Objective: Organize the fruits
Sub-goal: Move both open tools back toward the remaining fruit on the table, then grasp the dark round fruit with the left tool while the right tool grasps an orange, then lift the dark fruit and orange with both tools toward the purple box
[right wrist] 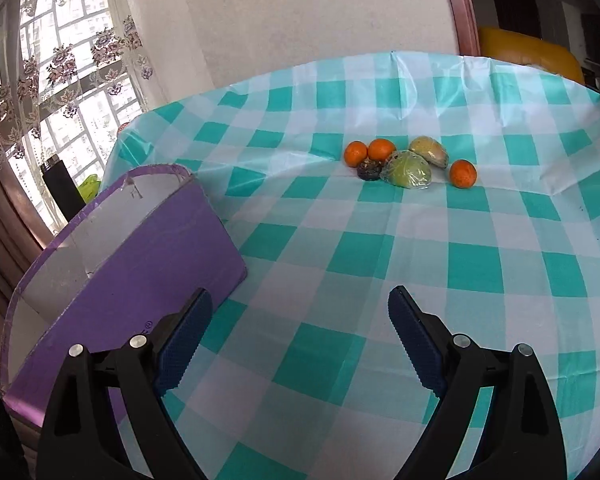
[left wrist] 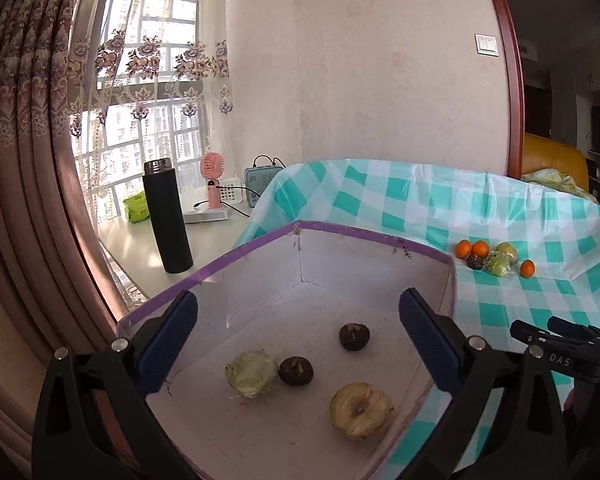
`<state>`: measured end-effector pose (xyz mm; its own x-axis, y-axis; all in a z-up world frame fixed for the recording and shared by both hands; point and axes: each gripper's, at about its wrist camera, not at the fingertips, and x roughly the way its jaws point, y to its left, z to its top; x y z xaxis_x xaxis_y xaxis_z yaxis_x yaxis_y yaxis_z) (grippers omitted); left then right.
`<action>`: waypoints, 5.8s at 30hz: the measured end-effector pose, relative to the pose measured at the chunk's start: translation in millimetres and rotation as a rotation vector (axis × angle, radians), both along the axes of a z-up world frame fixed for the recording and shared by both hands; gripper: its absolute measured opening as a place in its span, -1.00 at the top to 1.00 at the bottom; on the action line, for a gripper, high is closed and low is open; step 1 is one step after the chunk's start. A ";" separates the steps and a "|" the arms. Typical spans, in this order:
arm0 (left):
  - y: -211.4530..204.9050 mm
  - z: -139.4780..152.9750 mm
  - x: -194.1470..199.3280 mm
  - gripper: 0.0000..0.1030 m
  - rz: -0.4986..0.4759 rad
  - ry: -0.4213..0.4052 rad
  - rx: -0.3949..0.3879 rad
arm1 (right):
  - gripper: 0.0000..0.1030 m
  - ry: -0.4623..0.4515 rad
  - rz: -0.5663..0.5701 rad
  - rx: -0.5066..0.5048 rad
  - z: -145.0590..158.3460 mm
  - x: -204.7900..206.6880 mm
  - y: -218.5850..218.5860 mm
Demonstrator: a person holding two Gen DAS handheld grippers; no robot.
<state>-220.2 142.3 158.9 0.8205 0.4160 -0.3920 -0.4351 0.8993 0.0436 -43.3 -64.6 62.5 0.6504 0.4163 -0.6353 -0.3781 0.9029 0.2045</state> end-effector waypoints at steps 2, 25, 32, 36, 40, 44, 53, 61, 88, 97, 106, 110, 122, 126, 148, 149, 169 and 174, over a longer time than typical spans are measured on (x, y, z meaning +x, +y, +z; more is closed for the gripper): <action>-30.6 -0.8 19.7 -0.96 -0.157 0.026 -0.026 | -0.68 0.025 -0.063 -0.036 -10.8 11.2 -18.5; -127.3 -136.4 291.2 -0.96 -0.312 0.327 -0.336 | -0.68 0.084 -0.323 -0.171 -39.4 166.2 -98.9; -122.8 -144.5 323.5 -0.96 -0.248 0.364 -0.388 | -0.55 0.110 -0.250 -0.119 -41.9 219.6 -88.6; -123.7 -143.7 330.8 -0.96 -0.244 0.348 -0.385 | -0.27 0.142 -0.219 -0.092 -45.5 237.9 -81.4; -118.8 -144.6 345.4 -0.96 -0.208 0.343 -0.408 | -0.18 0.151 -0.237 -0.083 -46.2 243.7 -81.6; -108.6 -144.7 366.1 -0.96 -0.145 0.331 -0.422 | -0.14 0.145 -0.231 -0.150 -46.3 245.5 -70.2; -102.5 -149.0 407.1 -0.94 -0.079 0.401 -0.377 | 0.31 0.153 -0.224 -0.046 -45.1 244.0 -82.7; -116.0 -147.6 443.9 -0.45 -0.105 0.453 -0.266 | 0.30 0.161 -0.214 0.005 -45.2 244.1 -88.5; -84.9 -133.0 364.6 0.24 -0.193 0.220 -0.560 | 0.31 0.177 -0.215 0.111 -47.2 243.3 -105.6; -123.1 -135.5 255.1 0.24 -0.311 0.263 -0.474 | 0.31 0.176 -0.220 0.107 -46.5 242.3 -104.7; -116.2 -138.3 194.7 0.24 -0.358 0.219 -0.482 | 0.31 0.163 -0.273 0.089 -44.9 235.3 -106.5; -112.8 -138.9 198.3 0.24 -0.366 0.210 -0.505 | 0.31 0.160 -0.309 0.062 -44.9 216.2 -103.6; -100.3 -139.3 193.3 0.24 -0.351 0.167 -0.553 | 0.31 0.112 -0.303 0.053 -41.5 122.3 -91.2; -100.9 -139.0 192.5 0.24 -0.358 0.165 -0.550 | 0.31 0.121 -0.296 0.044 -43.2 95.1 -89.8; -86.9 -122.0 135.0 0.24 -0.343 0.060 -0.527 | 0.30 0.035 -0.182 0.086 -32.7 -7.0 -94.6; -85.3 -119.1 131.0 0.24 -0.347 0.054 -0.520 | 0.30 0.030 -0.174 0.098 -31.7 -9.7 -94.8; -44.9 -26.2 41.1 0.23 -0.225 -0.071 -0.253 | 0.30 -0.094 0.034 0.104 23.0 -54.0 -19.1; -17.3 -21.1 37.7 0.23 -0.108 0.047 -0.223 | 0.30 -0.132 0.112 0.084 40.4 -64.7 11.5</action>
<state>-182.4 125.0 137.7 0.8340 0.2261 -0.5033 -0.3385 0.9301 -0.1430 -108.0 -53.0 102.9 0.6726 0.5384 -0.5077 -0.5036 0.8357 0.2192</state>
